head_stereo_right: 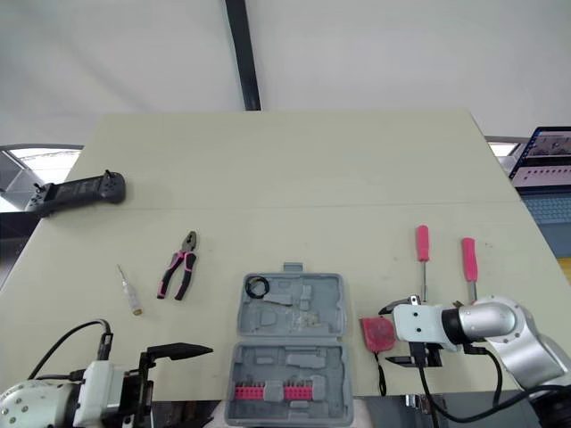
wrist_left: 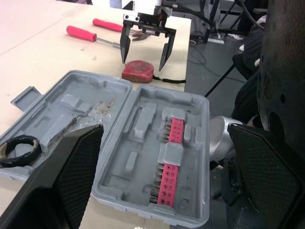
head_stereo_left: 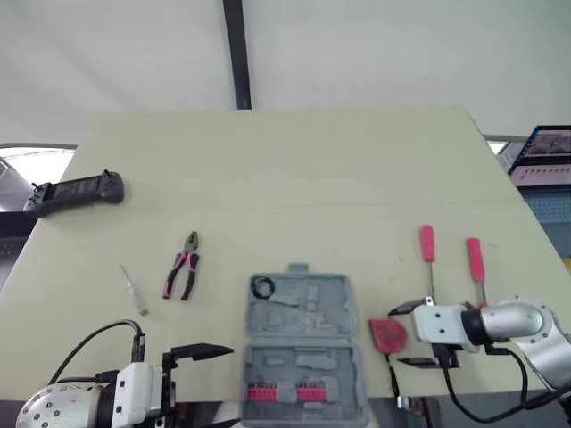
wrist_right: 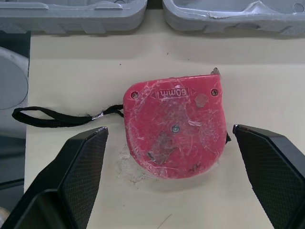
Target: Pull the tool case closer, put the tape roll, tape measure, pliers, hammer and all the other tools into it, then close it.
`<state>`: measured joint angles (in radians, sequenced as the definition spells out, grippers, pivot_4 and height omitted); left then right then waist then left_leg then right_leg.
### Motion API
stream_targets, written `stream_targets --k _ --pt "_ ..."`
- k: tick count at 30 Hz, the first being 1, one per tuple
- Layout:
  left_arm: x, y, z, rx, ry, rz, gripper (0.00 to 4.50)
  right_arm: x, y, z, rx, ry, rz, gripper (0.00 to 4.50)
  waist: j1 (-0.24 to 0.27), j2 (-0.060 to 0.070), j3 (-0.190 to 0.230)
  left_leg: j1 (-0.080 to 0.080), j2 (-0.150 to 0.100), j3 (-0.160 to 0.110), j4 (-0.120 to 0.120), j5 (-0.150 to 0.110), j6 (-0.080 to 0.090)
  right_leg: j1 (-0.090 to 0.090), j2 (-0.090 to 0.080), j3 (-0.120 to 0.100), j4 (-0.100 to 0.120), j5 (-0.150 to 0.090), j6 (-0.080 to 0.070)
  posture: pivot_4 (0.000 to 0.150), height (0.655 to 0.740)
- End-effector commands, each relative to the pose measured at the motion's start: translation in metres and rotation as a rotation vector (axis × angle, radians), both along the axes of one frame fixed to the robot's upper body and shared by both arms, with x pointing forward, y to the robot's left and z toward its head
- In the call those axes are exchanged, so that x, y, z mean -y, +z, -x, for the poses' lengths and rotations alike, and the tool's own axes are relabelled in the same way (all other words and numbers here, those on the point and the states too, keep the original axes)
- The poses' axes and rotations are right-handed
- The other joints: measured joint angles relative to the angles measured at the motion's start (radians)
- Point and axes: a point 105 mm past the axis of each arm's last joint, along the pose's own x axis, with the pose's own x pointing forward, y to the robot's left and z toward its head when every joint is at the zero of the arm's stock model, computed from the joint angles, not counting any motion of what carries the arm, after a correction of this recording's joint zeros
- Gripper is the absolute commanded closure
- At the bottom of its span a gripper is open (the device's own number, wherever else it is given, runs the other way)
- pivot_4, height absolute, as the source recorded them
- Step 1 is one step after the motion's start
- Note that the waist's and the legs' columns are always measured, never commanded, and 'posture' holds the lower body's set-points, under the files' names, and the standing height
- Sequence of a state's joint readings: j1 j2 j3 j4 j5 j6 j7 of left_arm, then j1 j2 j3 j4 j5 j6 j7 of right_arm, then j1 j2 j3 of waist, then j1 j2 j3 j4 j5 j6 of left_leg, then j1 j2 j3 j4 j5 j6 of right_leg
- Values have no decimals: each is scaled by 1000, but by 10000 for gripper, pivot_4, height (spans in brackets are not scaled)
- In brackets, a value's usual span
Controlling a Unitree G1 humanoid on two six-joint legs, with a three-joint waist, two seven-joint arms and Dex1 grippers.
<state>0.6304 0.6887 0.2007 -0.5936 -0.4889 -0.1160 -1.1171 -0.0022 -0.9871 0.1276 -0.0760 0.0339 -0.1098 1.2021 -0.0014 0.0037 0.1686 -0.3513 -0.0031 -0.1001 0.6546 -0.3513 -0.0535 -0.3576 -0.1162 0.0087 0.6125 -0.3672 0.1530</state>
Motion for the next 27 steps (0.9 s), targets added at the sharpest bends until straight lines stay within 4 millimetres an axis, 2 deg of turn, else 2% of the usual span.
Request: stream_targets --k 1,21,24,25,26,27 --pt "4 7 3 19 -12 -4 0 -7 0 -2 19 21 -10 497 0 0 0 0 0 0 0 0 0 0 0 0 0 0 0 1500 7400" --pt "7 10 -1 22 -2 -11 0 -10 -10 -7 9 29 0 497 0 0 0 0 0 0 0 0 0 0 0 0 0 0 0 1500 7400" --pt "7 10 -2 23 0 -12 0 -10 -10 -6 5 35 -1 8681 0 0 0 0 0 0 0 0 0 0 0 0 0 0 0 1500 7400" --pt "7 10 -2 23 0 -12 0 -10 -10 -6 6 34 -1 13370 0 0 0 0 0 0 0 0 0 0 0 0 0 0 0 1500 7400" --pt "7 9 -2 23 1 -12 0 -9 -10 -7 9 31 1 15985 0 0 0 0 0 0 0 0 0 0 0 0 0 0 0 1500 7400" --pt "7 9 -2 23 3 -12 0 -9 -9 -8 11 28 1 16014 0 0 0 0 0 0 0 0 0 0 0 0 0 0 0 1500 7400"
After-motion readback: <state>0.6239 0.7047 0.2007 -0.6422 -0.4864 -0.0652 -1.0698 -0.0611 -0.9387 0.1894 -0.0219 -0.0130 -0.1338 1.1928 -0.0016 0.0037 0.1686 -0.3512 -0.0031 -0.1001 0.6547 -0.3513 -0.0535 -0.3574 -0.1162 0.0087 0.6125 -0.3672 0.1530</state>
